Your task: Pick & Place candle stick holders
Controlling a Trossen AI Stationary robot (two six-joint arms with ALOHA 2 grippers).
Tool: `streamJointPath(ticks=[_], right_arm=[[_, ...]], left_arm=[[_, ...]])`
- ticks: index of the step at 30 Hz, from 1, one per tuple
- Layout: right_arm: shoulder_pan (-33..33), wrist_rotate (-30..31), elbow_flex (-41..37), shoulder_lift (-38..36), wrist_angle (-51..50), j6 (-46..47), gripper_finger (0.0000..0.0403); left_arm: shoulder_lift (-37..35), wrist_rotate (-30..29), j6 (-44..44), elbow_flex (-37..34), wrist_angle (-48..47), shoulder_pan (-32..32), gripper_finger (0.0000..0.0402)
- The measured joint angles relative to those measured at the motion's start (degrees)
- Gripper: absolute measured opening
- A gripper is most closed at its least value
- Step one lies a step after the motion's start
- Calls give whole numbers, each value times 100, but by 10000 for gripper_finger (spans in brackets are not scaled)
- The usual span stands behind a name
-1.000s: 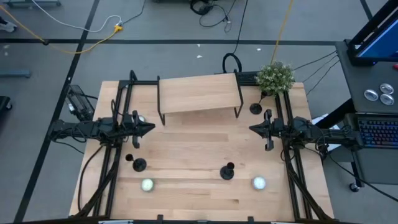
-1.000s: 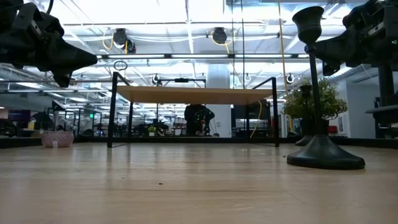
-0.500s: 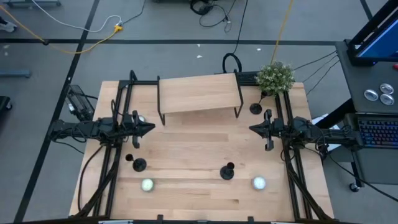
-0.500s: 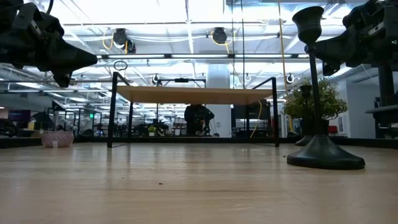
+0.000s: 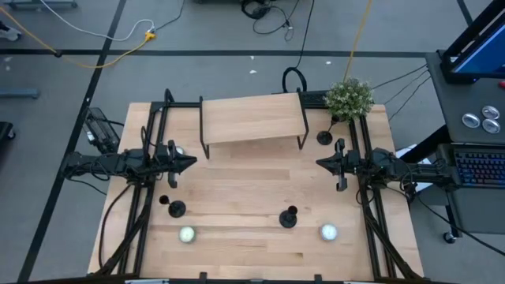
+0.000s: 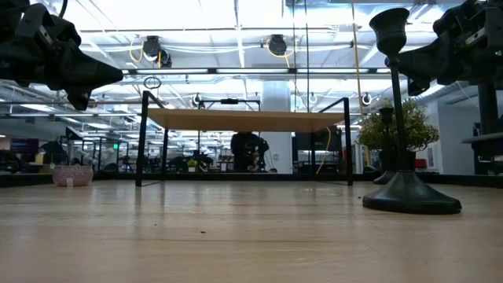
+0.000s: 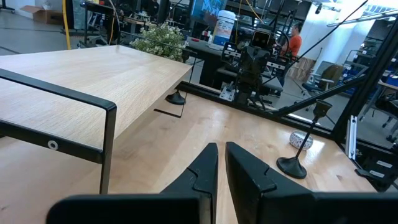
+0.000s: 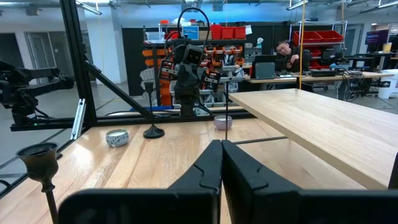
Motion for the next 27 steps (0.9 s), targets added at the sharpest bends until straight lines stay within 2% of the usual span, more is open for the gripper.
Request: streamJointPath(ticks=[10,16,22,27], right_arm=[[-1,1,1,0,0,1,0],[0,2,-1,2,-1,1,0],[-2,2,1,2,1,-1,0],[0,3,0,0,1,0,0]], left_arm=[[1,-1,0,0,-1,0,37],[0,-263,482,0,5,0,37],[2,-375,-1251,0,603,1,37],[1,-1369,-1379,0,1928,33,37]])
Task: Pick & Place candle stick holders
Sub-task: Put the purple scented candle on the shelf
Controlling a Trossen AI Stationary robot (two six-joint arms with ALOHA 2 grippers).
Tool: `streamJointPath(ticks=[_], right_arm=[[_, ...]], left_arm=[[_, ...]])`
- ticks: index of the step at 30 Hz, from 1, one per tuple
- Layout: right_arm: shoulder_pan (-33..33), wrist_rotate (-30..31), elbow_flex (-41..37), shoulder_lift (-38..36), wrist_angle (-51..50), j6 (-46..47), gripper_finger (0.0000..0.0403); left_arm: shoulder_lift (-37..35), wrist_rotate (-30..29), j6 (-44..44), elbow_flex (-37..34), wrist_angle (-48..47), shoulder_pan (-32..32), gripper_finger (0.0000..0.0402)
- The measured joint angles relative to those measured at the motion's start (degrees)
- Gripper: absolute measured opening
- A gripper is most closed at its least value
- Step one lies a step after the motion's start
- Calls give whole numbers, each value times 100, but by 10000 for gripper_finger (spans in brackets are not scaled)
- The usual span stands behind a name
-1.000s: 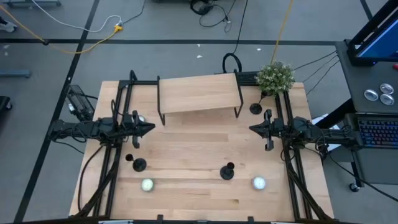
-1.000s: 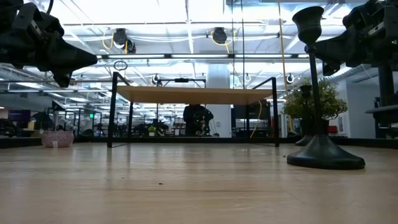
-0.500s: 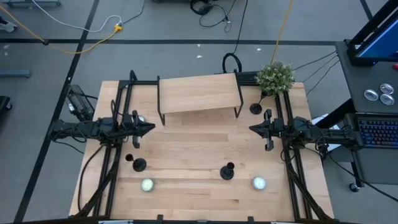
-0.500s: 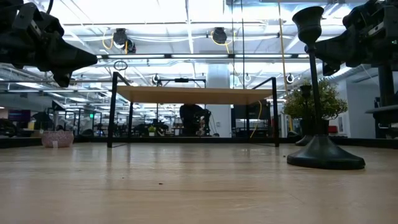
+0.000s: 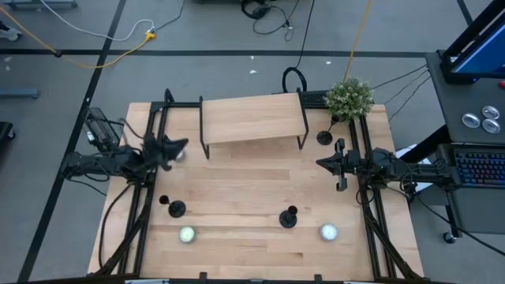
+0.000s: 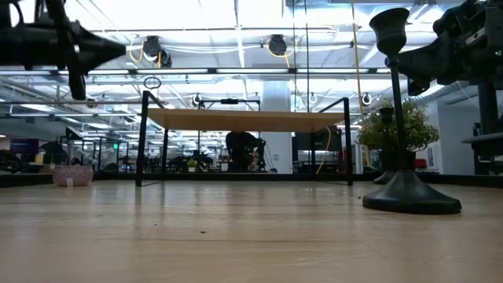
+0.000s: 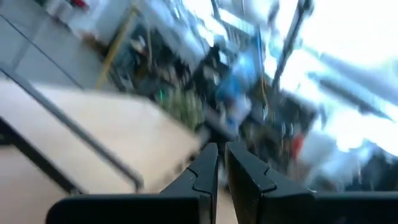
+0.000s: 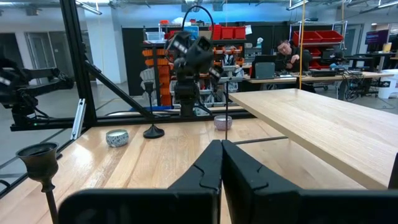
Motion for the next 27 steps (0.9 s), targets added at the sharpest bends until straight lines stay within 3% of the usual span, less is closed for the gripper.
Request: streamJointPath(ticks=[3,6,10,15,22,27], right_arm=[[0,-1,1,2,-2,-1,0],[-1,1,0,0,0,0,0],[0,1,1,2,0,1,0],[0,1,1,0,0,1,0],[0,1,1,0,0,1,0],[-1,1,1,2,0,1,0]], left_arm=[[0,-52,329,250,322,-2,37],[78,-315,528,838,-415,-63,35],[641,-777,336,1932,-2403,-136,10],[1770,-993,-774,3243,-4618,-133,12],[3504,-955,-2472,4690,-7856,-70,4],[4435,-525,-3501,5174,-9857,212,20]])
